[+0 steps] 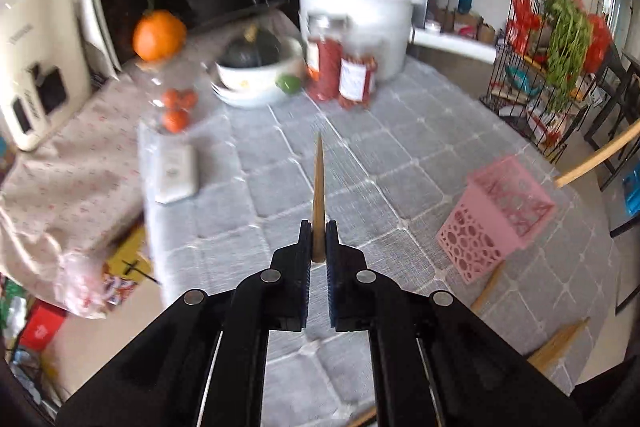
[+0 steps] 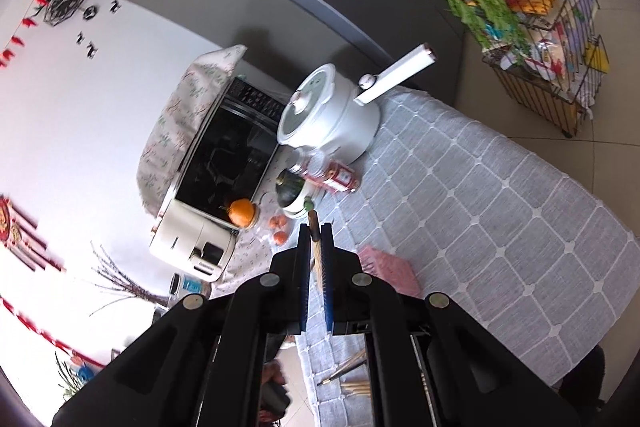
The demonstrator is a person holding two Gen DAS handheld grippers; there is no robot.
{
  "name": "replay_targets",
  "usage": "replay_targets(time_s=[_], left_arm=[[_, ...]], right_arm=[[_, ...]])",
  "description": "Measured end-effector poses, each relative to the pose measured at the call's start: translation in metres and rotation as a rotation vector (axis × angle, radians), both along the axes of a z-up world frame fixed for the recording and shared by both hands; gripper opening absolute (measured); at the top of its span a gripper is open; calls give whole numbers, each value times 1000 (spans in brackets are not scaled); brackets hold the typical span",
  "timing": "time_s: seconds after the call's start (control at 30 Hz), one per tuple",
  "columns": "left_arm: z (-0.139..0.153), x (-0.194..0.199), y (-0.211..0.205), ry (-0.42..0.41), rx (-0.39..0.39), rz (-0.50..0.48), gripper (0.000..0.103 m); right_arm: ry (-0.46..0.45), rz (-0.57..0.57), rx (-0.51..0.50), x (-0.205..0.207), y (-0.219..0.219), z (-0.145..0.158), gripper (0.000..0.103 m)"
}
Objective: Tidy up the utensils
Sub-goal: 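Carry both held sticks over the pink basket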
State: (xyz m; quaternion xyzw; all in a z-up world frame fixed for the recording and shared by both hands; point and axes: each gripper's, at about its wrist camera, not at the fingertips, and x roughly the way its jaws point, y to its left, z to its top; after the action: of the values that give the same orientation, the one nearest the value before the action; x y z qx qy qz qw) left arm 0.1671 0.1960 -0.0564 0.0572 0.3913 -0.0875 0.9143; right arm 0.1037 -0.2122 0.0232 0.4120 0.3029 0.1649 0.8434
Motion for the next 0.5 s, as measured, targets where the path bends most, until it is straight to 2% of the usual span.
replay_targets(time_s=[0.23, 0.5], left_arm=[[82, -56, 5, -136, 19, 30, 6], [142, -103, -10, -255, -7, 19, 6]], right_arm=[[-60, -12, -82, -35, 12, 52, 5], [-141, -33, -195, -70, 23, 106, 5]])
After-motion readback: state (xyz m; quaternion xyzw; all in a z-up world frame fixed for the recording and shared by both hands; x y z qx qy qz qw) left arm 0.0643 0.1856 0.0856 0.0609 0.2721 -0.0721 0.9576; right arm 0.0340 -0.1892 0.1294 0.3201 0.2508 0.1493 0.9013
